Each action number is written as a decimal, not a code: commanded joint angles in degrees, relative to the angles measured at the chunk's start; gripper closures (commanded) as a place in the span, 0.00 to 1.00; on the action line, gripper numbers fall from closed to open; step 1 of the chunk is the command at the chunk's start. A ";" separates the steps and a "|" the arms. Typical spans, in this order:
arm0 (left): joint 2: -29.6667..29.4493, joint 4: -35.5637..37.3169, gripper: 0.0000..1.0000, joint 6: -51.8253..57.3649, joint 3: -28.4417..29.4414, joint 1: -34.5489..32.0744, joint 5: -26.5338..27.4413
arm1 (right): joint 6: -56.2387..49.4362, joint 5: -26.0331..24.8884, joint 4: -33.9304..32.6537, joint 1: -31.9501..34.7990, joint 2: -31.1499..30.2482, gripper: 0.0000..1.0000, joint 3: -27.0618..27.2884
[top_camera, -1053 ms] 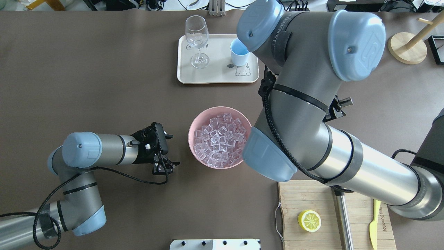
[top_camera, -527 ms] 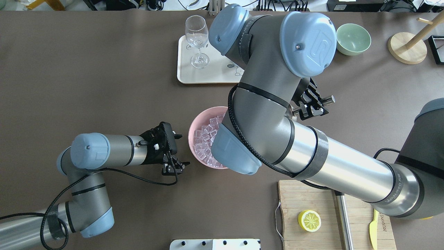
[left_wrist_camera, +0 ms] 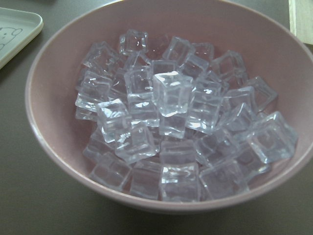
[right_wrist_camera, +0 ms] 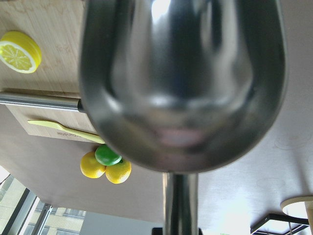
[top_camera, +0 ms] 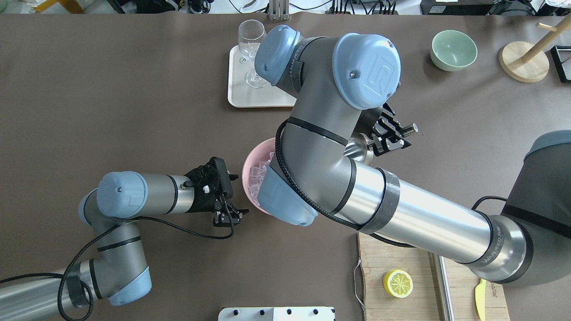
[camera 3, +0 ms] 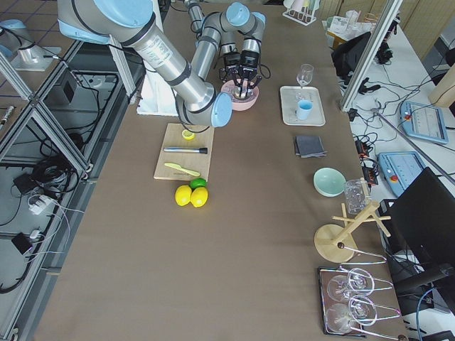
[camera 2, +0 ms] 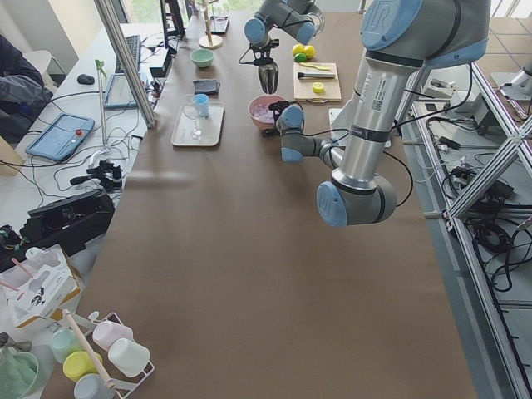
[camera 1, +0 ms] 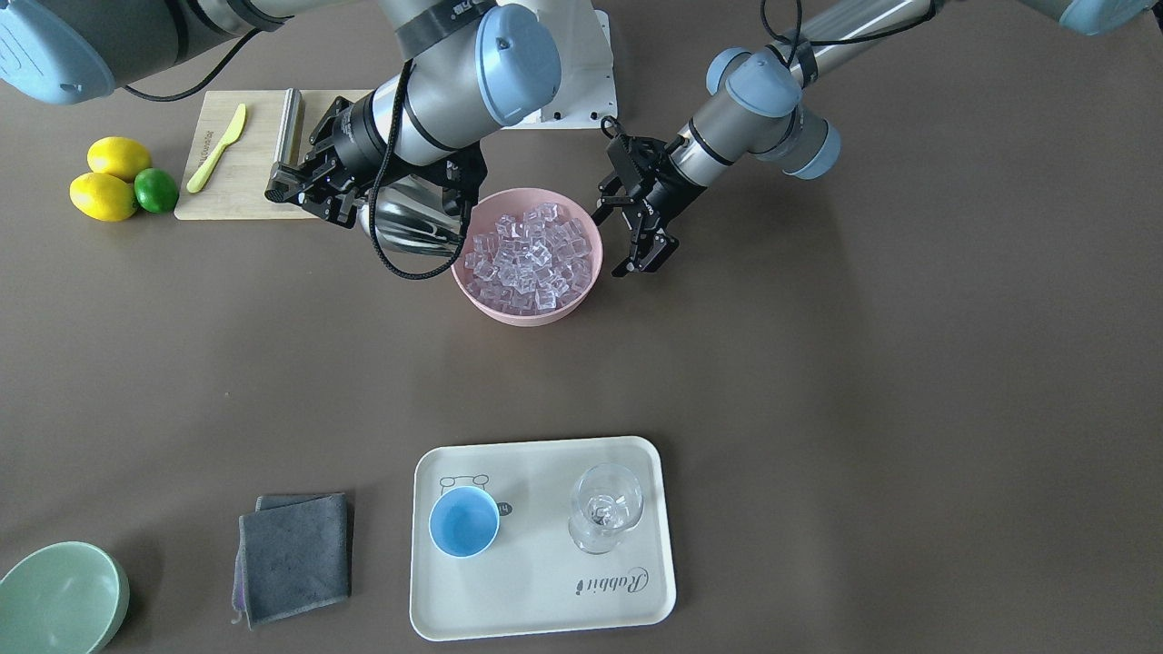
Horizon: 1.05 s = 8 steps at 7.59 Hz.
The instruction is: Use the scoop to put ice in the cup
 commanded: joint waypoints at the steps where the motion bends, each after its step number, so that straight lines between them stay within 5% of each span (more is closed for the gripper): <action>1: -0.75 0.14 0.02 -0.94 0.49 0.04 0.07 | 0.03 -0.47 4.18 -0.18 0.96 1.00 -4.88; 8: -1.89 0.31 0.02 -1.03 0.93 0.12 -0.11 | 0.03 1.02 6.30 -0.18 5.88 1.00 -13.59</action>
